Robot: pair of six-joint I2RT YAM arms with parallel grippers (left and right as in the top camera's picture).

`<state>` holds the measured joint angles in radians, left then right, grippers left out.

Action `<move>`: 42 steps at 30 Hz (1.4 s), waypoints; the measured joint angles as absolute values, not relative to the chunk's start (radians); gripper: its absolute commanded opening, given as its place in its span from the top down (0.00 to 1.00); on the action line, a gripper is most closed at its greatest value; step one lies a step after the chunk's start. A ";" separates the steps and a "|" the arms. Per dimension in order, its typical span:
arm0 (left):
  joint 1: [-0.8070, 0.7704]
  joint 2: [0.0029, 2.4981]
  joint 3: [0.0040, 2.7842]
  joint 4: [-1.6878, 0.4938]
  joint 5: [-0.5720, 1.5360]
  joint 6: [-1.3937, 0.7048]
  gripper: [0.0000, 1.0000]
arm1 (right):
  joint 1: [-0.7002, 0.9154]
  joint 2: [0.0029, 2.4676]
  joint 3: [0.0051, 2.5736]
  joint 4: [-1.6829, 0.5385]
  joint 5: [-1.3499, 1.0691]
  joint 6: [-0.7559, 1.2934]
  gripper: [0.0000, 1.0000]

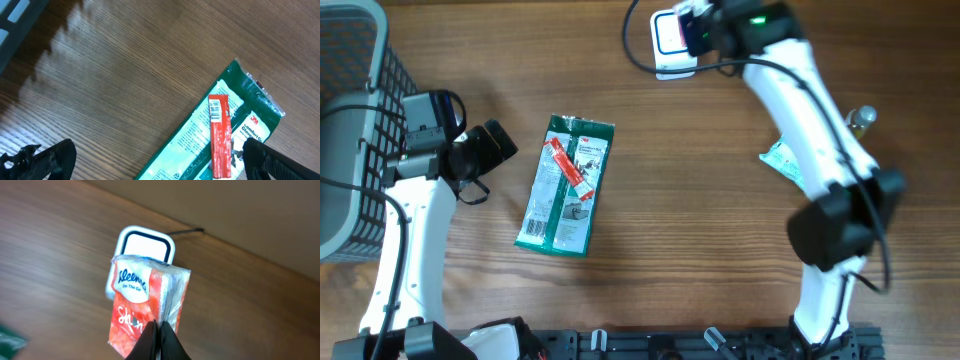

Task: Scan the item barcode
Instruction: 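Carry the Kleenex pack right and set it down on the table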

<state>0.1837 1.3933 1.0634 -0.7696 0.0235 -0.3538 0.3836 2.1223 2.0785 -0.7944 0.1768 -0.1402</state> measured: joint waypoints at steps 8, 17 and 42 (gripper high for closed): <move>0.184 1.393 1.063 -0.770 0.023 -0.354 0.00 | 0.448 2.310 2.078 -0.538 0.456 -0.393 0.96; 0.184 1.393 1.063 -0.770 0.023 -0.354 0.00 | 0.461 2.370 2.078 -0.469 0.521 -0.480 0.96; 0.184 1.393 1.063 -0.770 0.023 -0.354 0.00 | 0.258 1.959 1.948 -1.430 0.201 -0.041 0.94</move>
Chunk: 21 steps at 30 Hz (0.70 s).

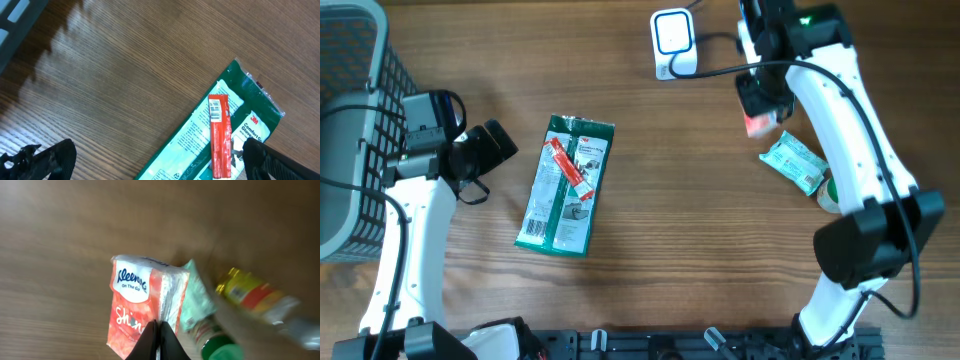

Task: Scan the item barcode
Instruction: 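Carry the Kleenex pack right and set it down on the table, then reach the right gripper to the gloves pack and grasp the red tube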

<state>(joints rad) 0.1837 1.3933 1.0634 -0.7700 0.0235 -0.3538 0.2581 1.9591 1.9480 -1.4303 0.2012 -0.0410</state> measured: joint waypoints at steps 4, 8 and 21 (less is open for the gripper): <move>0.184 1.393 1.063 -0.770 0.023 -0.354 0.00 | 0.228 1.984 1.754 -1.366 0.176 -0.020 0.75; 0.184 1.393 1.063 -0.770 0.023 -0.354 0.00 | 0.228 1.985 1.615 -1.260 0.163 -0.010 0.69; 0.184 1.393 1.063 -0.770 0.023 -0.353 0.00 | 0.484 1.985 1.556 -0.760 -0.377 0.088 0.59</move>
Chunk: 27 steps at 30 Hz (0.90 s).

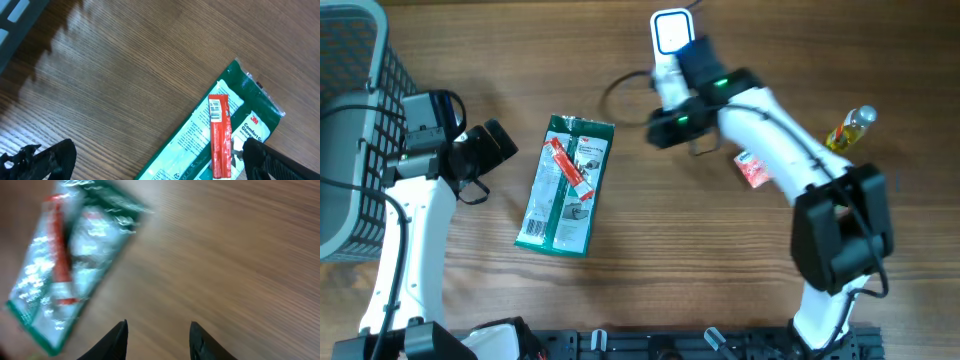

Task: Scan the item barcode
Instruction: 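Reach the right gripper to the gloves pack and grasp the red tube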

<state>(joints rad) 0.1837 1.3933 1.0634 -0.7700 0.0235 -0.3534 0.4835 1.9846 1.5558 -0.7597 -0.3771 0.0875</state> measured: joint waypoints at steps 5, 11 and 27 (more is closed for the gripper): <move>0.184 1.393 1.063 -0.770 0.023 -0.354 0.00 | 0.699 1.986 1.555 -0.619 -0.382 0.103 0.53; 0.184 1.393 1.063 -0.770 0.023 -0.353 0.00 | 0.847 2.054 1.555 -0.532 -0.278 0.125 0.54; 0.184 1.393 1.063 -0.770 0.023 -0.354 0.00 | 0.852 2.154 1.554 -0.522 -0.219 0.176 0.60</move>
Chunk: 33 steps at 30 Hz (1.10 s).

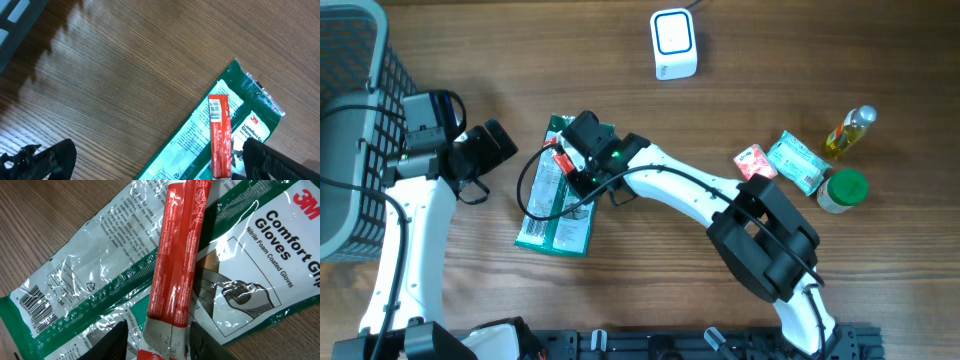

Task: Scan the item barcode
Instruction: 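Reach the right gripper to the gloves pack and grasp the red tube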

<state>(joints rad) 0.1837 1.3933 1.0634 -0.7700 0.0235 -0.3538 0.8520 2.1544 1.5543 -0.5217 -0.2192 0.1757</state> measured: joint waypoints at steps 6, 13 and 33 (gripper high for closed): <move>0.184 1.393 1.063 -0.770 0.023 -0.353 0.00 | 0.852 2.170 1.554 -0.519 -0.219 0.179 0.60; 0.184 1.393 1.063 -0.770 0.023 -0.354 0.00 | 0.849 2.199 1.555 -0.516 -0.216 0.179 0.66; 0.184 1.393 1.063 -0.770 0.023 -0.354 0.00 | 0.782 2.193 1.557 -0.511 -0.306 0.184 0.65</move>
<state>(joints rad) 0.1837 1.3933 1.0634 -0.7700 0.0235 -0.3538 0.7822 2.1933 1.5566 -0.5114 -0.3058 0.1837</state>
